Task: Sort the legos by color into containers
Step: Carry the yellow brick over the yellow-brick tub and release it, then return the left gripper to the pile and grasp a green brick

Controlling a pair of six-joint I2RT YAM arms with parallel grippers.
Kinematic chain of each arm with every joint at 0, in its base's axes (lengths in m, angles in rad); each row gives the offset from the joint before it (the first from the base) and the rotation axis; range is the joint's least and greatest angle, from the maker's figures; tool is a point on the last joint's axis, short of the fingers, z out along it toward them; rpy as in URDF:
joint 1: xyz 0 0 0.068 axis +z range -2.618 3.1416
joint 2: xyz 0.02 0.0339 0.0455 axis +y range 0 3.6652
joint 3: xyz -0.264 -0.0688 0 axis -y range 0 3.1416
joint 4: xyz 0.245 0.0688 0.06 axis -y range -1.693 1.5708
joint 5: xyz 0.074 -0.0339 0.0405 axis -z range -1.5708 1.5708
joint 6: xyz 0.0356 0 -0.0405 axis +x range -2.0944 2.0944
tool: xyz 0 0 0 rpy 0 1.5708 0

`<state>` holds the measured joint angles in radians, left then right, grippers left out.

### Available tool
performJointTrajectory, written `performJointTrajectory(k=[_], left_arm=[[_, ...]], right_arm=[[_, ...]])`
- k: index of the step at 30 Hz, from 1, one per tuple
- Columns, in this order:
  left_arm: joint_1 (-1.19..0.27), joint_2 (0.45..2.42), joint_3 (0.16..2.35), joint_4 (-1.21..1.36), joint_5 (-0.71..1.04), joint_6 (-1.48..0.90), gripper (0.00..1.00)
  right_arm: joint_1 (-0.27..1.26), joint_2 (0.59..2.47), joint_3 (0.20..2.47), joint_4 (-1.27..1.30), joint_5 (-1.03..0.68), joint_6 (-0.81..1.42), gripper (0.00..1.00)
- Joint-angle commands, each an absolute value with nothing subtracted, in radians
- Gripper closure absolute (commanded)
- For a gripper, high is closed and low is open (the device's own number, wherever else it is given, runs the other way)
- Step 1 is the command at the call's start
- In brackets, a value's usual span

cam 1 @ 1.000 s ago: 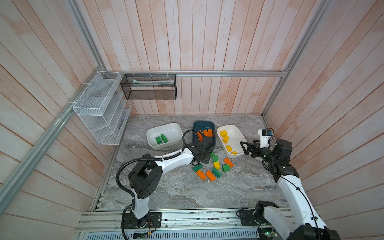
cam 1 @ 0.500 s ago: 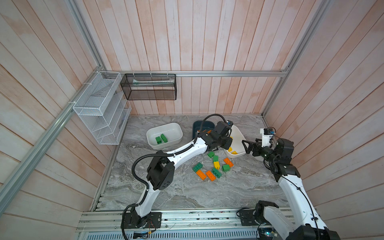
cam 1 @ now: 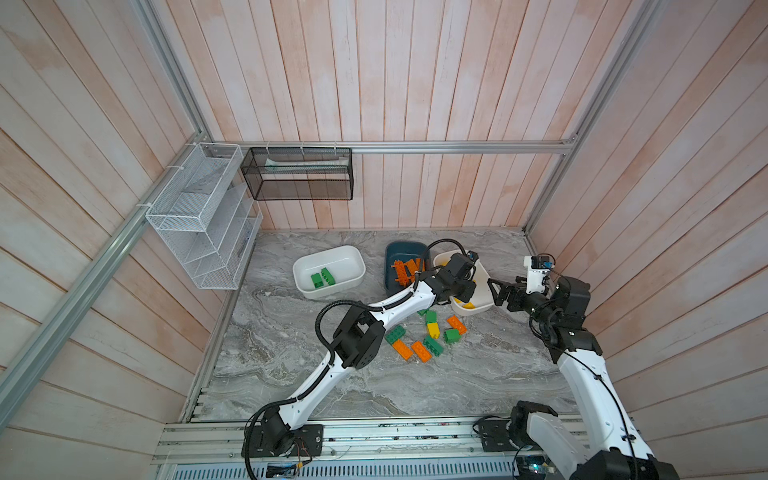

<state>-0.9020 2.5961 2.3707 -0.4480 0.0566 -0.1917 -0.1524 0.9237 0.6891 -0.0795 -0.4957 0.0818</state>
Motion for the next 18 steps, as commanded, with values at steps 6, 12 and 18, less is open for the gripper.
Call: performJointTrajectory(k=[6,12,18], left_arm=[[-0.893,2.414,2.274,-0.44,0.107,-0.143,0.3],[-0.893,2.114,1.934,-0.519,0.122,-0.123,0.27],[-0.893,1.858,1.571,-0.601,0.111,-0.128,0.26]], right_arm=[[-0.159,0.92,0.713,-0.093,-0.536,0.078,0.02],[-0.159,0.915,0.706,-0.103,-0.585,0.077,0.02],[-0.157,0.905,0.687,-0.125,-0.652,0.078,0.02]])
